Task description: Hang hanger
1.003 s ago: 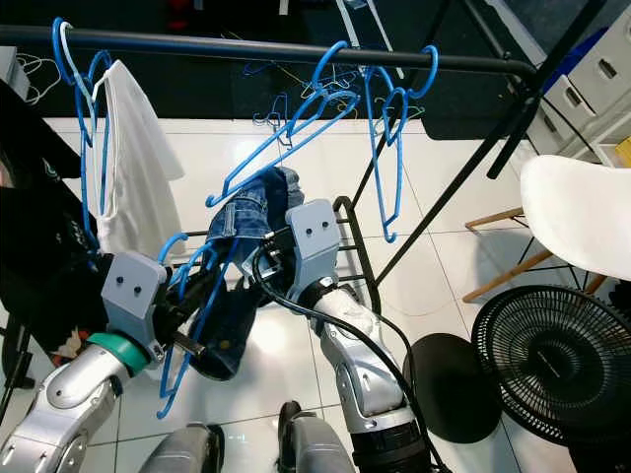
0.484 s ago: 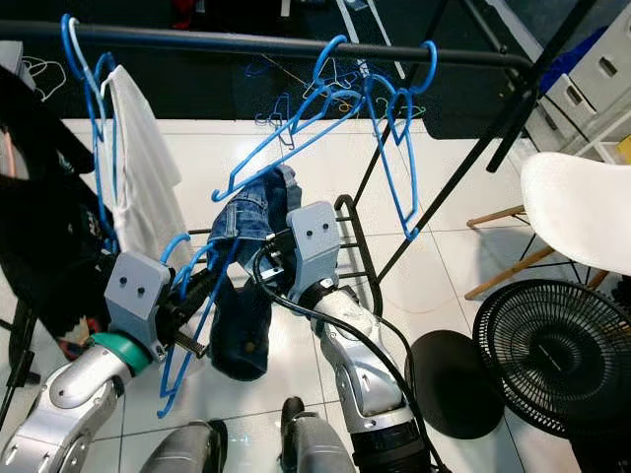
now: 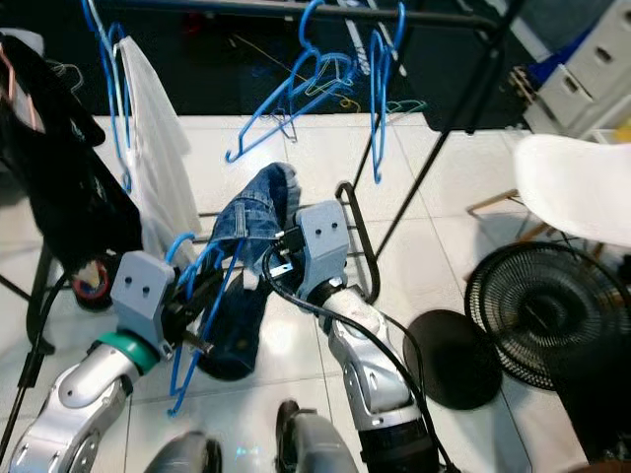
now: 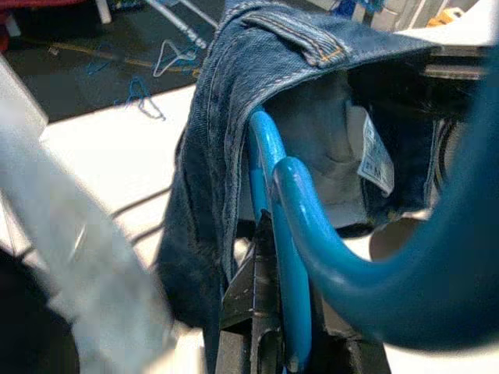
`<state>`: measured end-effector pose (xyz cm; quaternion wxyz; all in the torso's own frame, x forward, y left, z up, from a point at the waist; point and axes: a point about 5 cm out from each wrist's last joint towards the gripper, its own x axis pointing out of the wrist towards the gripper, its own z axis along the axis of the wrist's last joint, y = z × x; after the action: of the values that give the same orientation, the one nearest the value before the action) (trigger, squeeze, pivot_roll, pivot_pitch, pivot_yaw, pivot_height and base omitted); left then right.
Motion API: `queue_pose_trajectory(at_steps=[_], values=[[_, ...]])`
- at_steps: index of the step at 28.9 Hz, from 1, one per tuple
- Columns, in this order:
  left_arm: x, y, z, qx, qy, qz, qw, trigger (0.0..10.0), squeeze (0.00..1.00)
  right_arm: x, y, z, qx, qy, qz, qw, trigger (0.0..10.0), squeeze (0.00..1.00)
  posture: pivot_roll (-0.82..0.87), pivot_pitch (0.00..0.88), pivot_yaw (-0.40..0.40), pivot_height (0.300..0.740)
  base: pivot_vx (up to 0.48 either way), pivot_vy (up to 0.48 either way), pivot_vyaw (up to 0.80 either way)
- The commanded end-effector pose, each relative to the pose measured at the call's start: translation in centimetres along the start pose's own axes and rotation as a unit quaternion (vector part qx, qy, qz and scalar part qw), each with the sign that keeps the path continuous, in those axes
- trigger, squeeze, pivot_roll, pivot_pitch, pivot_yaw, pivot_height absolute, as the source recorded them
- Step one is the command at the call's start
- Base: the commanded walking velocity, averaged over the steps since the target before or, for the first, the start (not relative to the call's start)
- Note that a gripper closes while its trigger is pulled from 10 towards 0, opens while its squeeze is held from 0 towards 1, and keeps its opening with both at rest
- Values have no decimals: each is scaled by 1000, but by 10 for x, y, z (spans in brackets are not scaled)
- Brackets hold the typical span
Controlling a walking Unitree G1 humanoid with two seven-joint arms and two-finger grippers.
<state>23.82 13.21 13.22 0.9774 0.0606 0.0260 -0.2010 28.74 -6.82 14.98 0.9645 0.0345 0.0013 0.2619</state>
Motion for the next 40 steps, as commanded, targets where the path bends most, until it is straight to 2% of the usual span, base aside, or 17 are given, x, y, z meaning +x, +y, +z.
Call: queue_pose_trajectory(at_steps=[1,8,33,40], values=[[-2,3,0,-1,-6,9,1000,10000,0,-2,-2,-4,2,5,-4,1000,0,0,70,97,-40,733,-405,0,0],[-1,4,0,0,-7,9,1000,10000,0,-1,-2,-3,1,2,-3,1000,0,0,71,93,-40,733,-395,0,0],[1,2,2,1,-10,7,1000,10000,0,3,-1,1,1,-9,1,1000,0,0,72,90,-39,733,0,0,0],[4,3,4,2,-14,10,1000,10000,0,6,0,11,-5,-22,6,1000,0,0,72,91,-37,733,0,0,0]])
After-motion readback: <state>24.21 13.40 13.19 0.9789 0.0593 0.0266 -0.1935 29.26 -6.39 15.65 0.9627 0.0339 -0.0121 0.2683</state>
